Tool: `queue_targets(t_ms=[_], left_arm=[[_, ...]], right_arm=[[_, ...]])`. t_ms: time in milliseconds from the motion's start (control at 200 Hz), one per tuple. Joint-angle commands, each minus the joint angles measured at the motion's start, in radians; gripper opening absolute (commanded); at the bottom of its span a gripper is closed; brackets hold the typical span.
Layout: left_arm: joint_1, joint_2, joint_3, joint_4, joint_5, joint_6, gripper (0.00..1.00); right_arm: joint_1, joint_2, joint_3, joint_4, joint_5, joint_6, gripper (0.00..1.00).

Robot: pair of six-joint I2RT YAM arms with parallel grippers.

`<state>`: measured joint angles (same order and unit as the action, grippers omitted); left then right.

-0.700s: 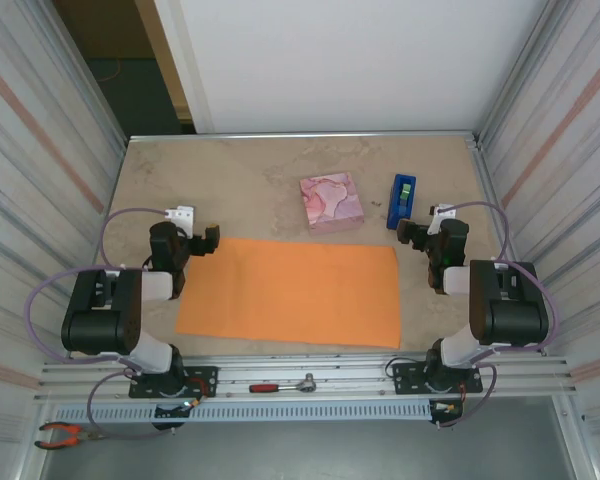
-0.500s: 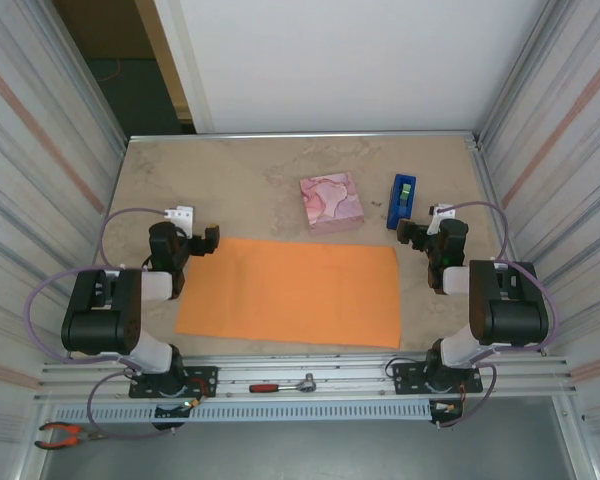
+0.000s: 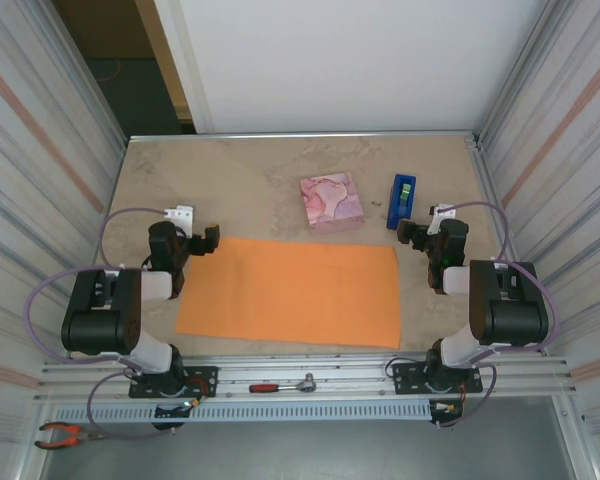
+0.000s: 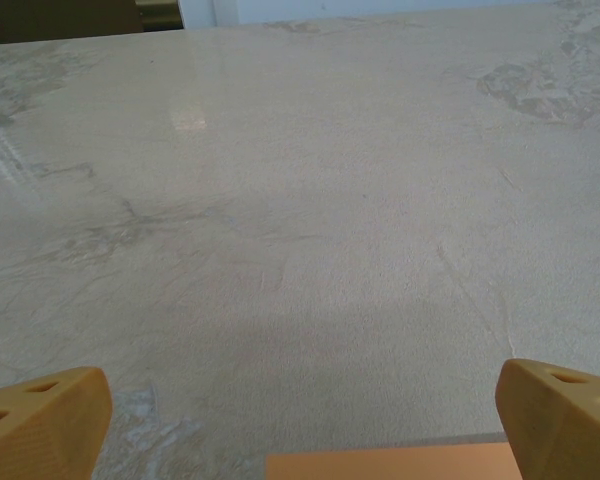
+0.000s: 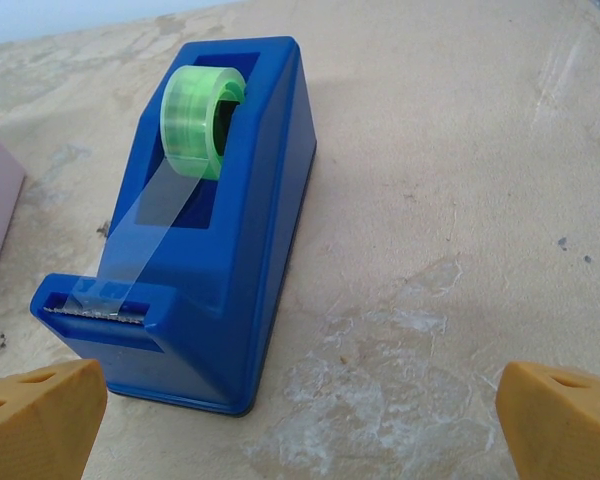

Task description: Wrap the gift box in paper

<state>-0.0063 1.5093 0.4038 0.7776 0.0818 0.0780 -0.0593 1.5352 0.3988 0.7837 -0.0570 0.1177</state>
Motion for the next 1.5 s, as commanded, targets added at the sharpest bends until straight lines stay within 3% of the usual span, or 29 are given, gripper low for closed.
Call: queue_targets(t_ms=[0,105,336,451,491,586,696,812,922,1032,1152,1498], left_arm=[[0.006,0.005,0.015,0.005,0.004,-0.007,0.99],[0.005,-0.003,0.011,0.016,0.015,0.0,0.99],[-0.015,-0.139,0.112,-0.265,-0.124,-0.033,0.99],[-0.042,-0.178,0.15,-0.33,-0.195,-0.039,0.99],[-0.051,-0.192,0.168,-0.354,-0.197,-0.052,0.99],[-0.076,-0.207,0.237,-0.462,-0.168,-0.13,0.99],[-0.124,-0.174,0.327,-0.557,-0.083,-0.206,0.99],[-0.206,-0.112,0.434,-0.622,0.016,-0.253,0.99],[-0.277,-0.028,0.543,-0.676,0.071,-0.315,0.98],[-0.312,0.091,0.679,-0.759,0.195,-0.403,0.86],[-0.34,0.231,0.81,-0.82,0.287,-0.497,0.8],[-0.454,0.477,1.005,-0.829,0.326,-0.569,0.76]], right_arm=[[-0.004,0.008,0.02,0.0,-0.005,-0.027,0.98],[-0.001,-0.013,0.018,0.008,0.034,-0.017,0.98],[-0.008,-0.354,0.209,-0.511,0.16,0.081,0.98],[-0.028,-0.418,0.34,-0.746,0.215,0.318,0.98],[-0.051,-0.422,0.388,-0.818,0.172,0.372,0.98],[-0.095,-0.409,0.433,-0.838,-0.069,0.403,0.98],[-0.055,-0.342,0.507,-0.865,-0.212,0.415,0.98],[0.06,-0.225,0.61,-0.953,-0.205,0.384,0.99],[0.159,-0.092,0.704,-1.019,-0.214,0.376,0.93],[0.232,0.045,0.805,-1.081,-0.19,0.381,0.89],[0.264,0.181,0.898,-1.13,-0.175,0.396,0.83],[0.292,0.378,0.991,-1.11,-0.233,0.44,0.79]])
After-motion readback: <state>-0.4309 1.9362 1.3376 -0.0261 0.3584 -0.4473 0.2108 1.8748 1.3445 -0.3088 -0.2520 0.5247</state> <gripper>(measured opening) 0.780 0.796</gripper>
